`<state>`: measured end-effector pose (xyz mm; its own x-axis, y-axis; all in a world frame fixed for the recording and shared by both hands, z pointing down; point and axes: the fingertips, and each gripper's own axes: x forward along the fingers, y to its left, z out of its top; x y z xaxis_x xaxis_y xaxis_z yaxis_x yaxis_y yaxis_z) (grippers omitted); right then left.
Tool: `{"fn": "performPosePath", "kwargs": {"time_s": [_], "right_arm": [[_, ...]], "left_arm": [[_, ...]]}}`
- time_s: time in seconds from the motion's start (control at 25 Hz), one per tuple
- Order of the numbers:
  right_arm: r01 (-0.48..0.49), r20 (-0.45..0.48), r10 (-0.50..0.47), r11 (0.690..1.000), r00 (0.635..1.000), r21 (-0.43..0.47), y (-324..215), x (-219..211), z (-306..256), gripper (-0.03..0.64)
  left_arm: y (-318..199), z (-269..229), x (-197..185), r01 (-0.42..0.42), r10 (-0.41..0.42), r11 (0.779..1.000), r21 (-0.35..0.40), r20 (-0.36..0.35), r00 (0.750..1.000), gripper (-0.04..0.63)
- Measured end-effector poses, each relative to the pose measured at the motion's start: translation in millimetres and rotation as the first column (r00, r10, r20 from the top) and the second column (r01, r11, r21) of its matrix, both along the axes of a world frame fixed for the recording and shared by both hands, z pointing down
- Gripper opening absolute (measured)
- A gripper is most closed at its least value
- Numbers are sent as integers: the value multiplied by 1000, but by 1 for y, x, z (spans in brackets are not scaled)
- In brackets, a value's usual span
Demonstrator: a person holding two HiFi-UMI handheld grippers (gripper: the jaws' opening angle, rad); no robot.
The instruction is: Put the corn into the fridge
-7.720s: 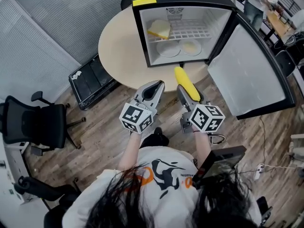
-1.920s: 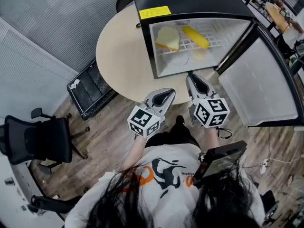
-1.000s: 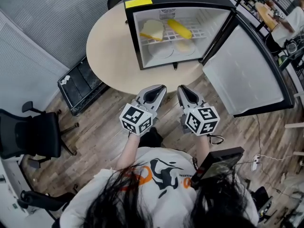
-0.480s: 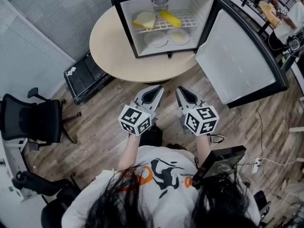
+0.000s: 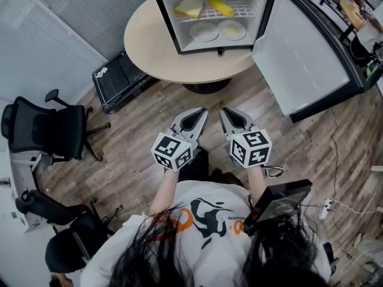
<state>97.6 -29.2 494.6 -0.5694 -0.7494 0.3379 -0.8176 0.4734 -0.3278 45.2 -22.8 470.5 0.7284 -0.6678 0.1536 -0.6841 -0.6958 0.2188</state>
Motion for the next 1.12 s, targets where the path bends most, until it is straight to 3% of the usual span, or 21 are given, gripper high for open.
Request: {"fn": "performPosePath", "kwargs": {"time_s": [0.4,0.72,1.12], "right_arm": [[32,19,-33,999,999,27,16,-13,-12,41],[-9,58,6,999,998,36,18,-17,-22,41],[-61,77,59,998,995,21,44,-51,-31,41]], "left_arm": [[23,-11,0,-10,9,999,31,18,1000,11],[27,-15,3,-62,62,997,38,7,998,11],[46,-24,-37,-95,96,995,37,-14,995,11]]}}
